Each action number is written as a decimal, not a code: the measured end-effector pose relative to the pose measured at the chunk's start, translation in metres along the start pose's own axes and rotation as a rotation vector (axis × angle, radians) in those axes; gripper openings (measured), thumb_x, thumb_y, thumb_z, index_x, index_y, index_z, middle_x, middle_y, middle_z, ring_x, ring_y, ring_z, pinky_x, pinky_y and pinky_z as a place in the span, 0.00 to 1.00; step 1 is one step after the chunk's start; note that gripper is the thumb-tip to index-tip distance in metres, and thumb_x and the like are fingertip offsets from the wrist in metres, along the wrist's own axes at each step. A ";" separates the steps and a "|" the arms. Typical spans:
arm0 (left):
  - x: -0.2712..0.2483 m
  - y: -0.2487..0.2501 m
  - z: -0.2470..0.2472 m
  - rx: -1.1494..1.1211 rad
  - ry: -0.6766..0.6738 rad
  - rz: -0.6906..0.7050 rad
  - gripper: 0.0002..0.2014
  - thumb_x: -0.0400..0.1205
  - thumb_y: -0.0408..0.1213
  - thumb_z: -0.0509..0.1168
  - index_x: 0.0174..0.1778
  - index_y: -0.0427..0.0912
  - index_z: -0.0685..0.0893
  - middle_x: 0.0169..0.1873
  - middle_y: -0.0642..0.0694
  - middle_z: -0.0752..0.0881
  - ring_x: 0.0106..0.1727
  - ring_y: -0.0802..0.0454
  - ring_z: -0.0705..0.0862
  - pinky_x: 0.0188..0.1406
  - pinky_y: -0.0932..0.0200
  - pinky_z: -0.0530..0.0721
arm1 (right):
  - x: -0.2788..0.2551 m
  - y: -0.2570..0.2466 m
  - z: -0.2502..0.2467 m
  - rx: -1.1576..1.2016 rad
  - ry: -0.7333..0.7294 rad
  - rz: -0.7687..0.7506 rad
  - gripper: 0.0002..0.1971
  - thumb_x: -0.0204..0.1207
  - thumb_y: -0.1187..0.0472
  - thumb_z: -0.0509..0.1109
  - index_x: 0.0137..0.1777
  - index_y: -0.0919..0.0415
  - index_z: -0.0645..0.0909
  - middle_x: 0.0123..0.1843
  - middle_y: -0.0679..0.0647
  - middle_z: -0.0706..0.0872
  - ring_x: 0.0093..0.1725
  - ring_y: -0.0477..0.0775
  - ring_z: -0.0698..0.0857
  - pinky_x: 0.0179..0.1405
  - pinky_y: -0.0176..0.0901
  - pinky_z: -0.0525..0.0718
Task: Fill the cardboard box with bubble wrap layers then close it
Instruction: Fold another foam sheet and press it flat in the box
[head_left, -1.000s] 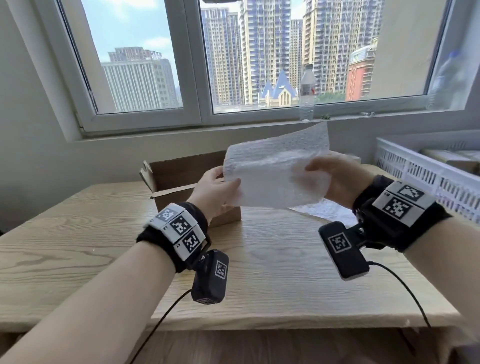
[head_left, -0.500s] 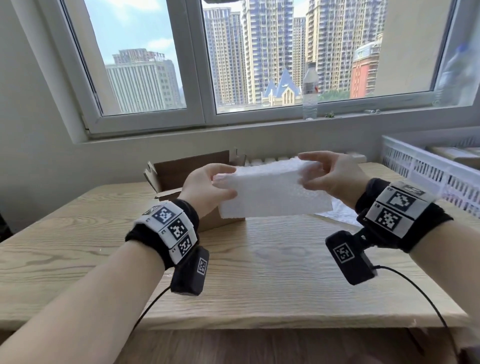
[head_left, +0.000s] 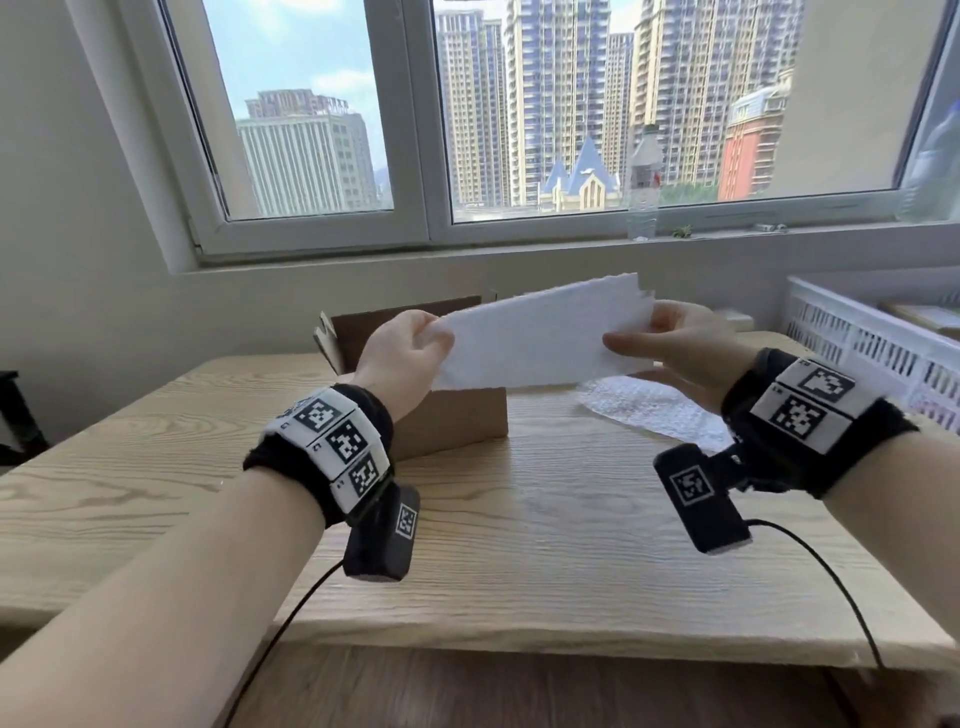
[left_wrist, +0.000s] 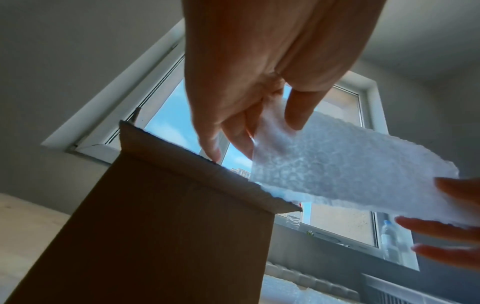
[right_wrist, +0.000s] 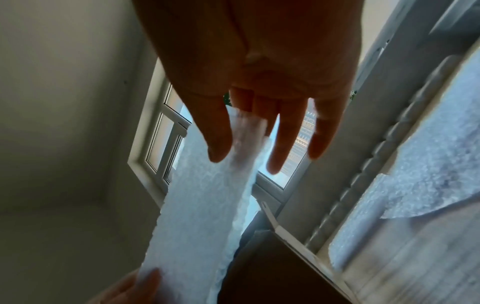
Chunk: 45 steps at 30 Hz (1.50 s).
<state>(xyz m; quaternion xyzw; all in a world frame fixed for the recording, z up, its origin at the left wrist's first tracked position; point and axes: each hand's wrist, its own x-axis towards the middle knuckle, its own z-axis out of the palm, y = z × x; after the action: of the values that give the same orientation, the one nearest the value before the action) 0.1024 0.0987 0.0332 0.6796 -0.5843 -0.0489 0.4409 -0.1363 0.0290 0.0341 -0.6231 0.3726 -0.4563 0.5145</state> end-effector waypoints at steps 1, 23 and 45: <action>0.000 -0.004 -0.002 0.018 0.023 0.004 0.15 0.85 0.43 0.59 0.64 0.40 0.78 0.57 0.44 0.83 0.56 0.49 0.79 0.53 0.59 0.73 | 0.001 0.000 0.004 0.043 0.005 -0.001 0.09 0.75 0.72 0.69 0.53 0.63 0.79 0.52 0.58 0.85 0.56 0.60 0.84 0.52 0.47 0.89; -0.008 -0.058 0.004 0.881 -0.047 0.022 0.17 0.83 0.47 0.59 0.67 0.49 0.74 0.66 0.48 0.77 0.66 0.46 0.79 0.69 0.50 0.66 | 0.026 -0.004 0.092 -0.336 0.150 -0.271 0.12 0.77 0.69 0.62 0.56 0.57 0.81 0.55 0.58 0.86 0.51 0.63 0.88 0.47 0.58 0.90; -0.034 -0.067 -0.003 0.552 -0.142 0.035 0.21 0.81 0.41 0.65 0.69 0.46 0.72 0.66 0.40 0.70 0.65 0.40 0.76 0.67 0.47 0.77 | 0.058 0.005 0.135 -0.624 0.152 0.021 0.06 0.75 0.71 0.62 0.49 0.66 0.77 0.46 0.61 0.80 0.43 0.58 0.83 0.43 0.46 0.83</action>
<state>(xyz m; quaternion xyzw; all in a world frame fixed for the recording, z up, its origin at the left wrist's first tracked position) 0.1443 0.1238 -0.0241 0.7587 -0.6165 0.0720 0.1978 0.0101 0.0141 0.0328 -0.7111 0.5384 -0.3600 0.2738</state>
